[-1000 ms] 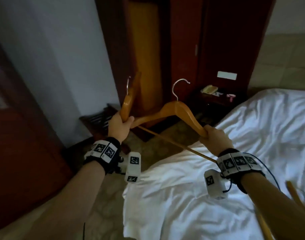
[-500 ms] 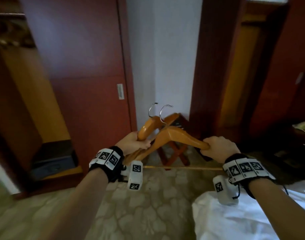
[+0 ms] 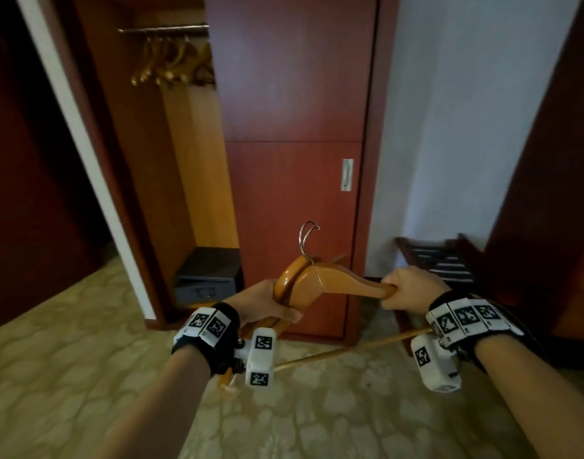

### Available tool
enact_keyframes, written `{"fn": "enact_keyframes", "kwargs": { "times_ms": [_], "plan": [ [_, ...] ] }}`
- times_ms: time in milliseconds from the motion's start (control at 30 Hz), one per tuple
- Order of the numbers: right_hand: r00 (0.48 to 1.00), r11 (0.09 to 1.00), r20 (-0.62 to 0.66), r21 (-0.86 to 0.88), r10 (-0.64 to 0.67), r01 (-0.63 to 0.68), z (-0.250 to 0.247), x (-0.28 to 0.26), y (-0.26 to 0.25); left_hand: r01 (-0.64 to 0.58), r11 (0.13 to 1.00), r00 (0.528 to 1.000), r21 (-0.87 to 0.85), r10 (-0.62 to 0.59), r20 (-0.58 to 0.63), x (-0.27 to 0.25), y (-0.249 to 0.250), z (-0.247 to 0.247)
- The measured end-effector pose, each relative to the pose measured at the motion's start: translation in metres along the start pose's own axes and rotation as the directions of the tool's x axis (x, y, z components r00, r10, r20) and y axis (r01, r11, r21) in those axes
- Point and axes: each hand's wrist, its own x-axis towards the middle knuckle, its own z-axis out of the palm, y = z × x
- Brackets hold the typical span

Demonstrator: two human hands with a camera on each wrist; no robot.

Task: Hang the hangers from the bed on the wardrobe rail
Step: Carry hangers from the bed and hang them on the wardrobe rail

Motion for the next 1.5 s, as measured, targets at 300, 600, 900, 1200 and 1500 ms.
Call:
{"fn": "enact_keyframes", "kwargs": {
  "times_ms": [300, 600, 900, 1200, 1500],
  "plan": [
    [0.963, 0.961, -0.057, -0.098, -0.264, 0.257, 0.021, 0.172, -0.067, 0.027, 0.989, 0.938, -0.148, -0.076, -0.34, 0.046, -0.043, -0.094],
    [0.733, 0.868, -0.575, 0.076, -0.363, 0.49, 0.039, 0.249, -0.194, -0.045, 0.94, 0.787, -0.337, -0.174, -0.592, 0.059, -0.084, -0.178],
    [0.816, 0.579, -0.03, 0.689, -0.577, 0.435, 0.086, 0.318, -0.363, -0.169, 0.85, 0.719, -0.499, -0.24, -0.652, 0.09, -0.147, -0.301],
    [0.854, 0.361, 0.094, 0.925, -0.512, 0.115, 0.083, 0.425, -0.47, -0.298, 0.757, 0.777, -0.582, -0.161, -0.608, 0.113, -0.187, -0.435],
    [0.936, 0.186, -0.024, 0.978, -0.352, 0.095, 0.077, 0.544, -0.526, -0.301, 0.783, 0.796, -0.543, -0.107, -0.596, 0.172, -0.216, -0.54]
  ]
}}
